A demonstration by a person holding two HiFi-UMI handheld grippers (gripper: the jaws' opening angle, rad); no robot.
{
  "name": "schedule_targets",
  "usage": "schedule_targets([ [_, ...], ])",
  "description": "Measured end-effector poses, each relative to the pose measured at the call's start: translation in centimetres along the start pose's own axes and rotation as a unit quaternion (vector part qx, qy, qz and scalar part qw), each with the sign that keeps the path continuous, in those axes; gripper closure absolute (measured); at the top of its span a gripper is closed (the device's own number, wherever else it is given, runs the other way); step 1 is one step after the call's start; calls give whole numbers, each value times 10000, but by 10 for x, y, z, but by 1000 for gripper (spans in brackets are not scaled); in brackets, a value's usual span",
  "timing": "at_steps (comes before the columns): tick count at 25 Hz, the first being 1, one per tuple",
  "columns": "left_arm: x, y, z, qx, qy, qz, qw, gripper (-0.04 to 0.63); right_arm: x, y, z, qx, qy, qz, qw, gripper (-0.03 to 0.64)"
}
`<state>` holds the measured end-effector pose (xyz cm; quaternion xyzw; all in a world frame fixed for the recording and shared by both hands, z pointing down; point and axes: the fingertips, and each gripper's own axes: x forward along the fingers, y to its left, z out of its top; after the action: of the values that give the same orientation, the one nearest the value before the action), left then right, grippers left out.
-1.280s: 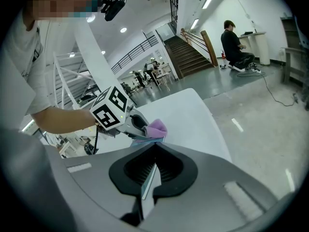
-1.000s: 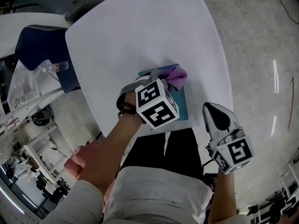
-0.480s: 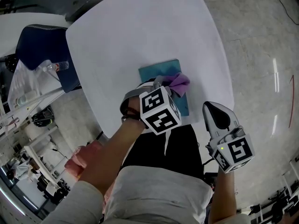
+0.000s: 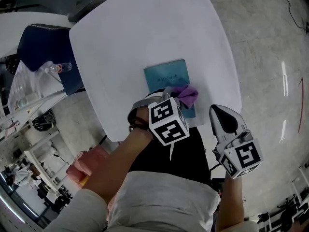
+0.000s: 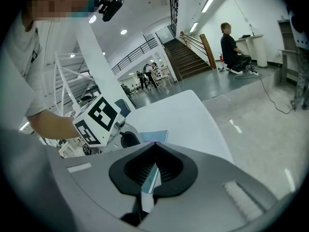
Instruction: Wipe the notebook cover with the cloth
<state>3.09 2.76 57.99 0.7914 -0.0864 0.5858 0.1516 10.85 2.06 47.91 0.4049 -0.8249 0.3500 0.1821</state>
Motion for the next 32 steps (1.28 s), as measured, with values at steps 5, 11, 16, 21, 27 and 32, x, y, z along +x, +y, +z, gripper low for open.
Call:
schedule_targets([
  [5,2,-14,-1,-132,-29,-58,9999,522,-2,-3,0,12,-18,-2,10000,603],
  [11,6,-30,-6,-124,10,-117,9999,522,0,-5,-1,1,-2,21,10000,603],
  [16,6,-45,-9,-76,47,-238,9997,522,-3,-4,0,-8,-20,36,10000,603],
  [21,7,-61,-10,-42,58,-400,9992,522,-4,-5,-2,-2,-8,28,10000,603],
  [27,8,-67,-13,-61,74,-464,9989,522,-6,-7,-2,1,-14,40,10000,603],
  [32,10,-68,-12,-8,104,-466,9989,522,-6,-9,-6,11,11,47,10000,603],
])
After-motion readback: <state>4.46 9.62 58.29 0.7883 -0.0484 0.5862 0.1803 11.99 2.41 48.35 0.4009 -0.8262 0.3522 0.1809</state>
